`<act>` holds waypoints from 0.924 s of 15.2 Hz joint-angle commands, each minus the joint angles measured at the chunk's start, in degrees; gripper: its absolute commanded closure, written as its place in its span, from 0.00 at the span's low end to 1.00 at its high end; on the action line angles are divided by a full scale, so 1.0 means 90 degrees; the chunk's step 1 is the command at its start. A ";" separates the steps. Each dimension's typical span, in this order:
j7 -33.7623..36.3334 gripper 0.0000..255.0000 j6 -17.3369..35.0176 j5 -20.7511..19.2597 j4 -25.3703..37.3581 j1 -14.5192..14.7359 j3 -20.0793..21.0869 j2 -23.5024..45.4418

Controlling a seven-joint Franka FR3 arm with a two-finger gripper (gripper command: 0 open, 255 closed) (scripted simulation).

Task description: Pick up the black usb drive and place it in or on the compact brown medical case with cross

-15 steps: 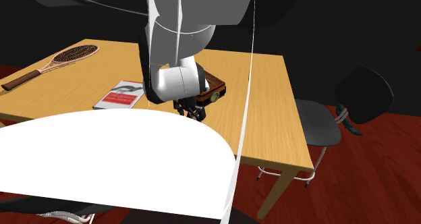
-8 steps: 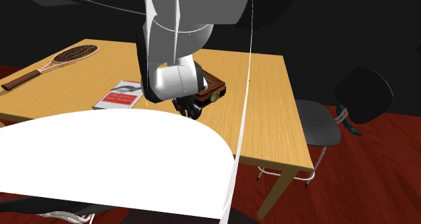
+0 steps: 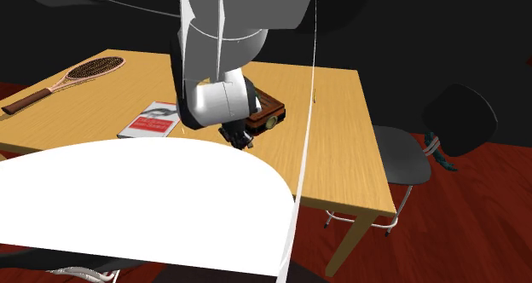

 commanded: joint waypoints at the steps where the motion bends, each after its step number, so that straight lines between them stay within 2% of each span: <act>1: -0.0091 1.00 -0.0107 0.0047 -0.0040 -0.0097 -0.0012 -0.0013; 3: -0.0084 1.00 -0.0079 0.0052 -0.0037 -0.0082 0.0014 -0.0052; 4: -0.0084 0.00 -0.0079 0.0052 -0.0037 -0.0082 0.0014 -0.0052; 7: -0.1553 0.00 -0.0682 0.0035 0.0417 -0.0537 0.0336 -0.0122; 8: -0.1822 0.00 -0.0799 0.0029 0.0521 -0.0607 0.0391 -0.0122; 14: -0.1644 0.00 -0.0449 -0.0235 0.0591 -0.0466 0.0188 0.0317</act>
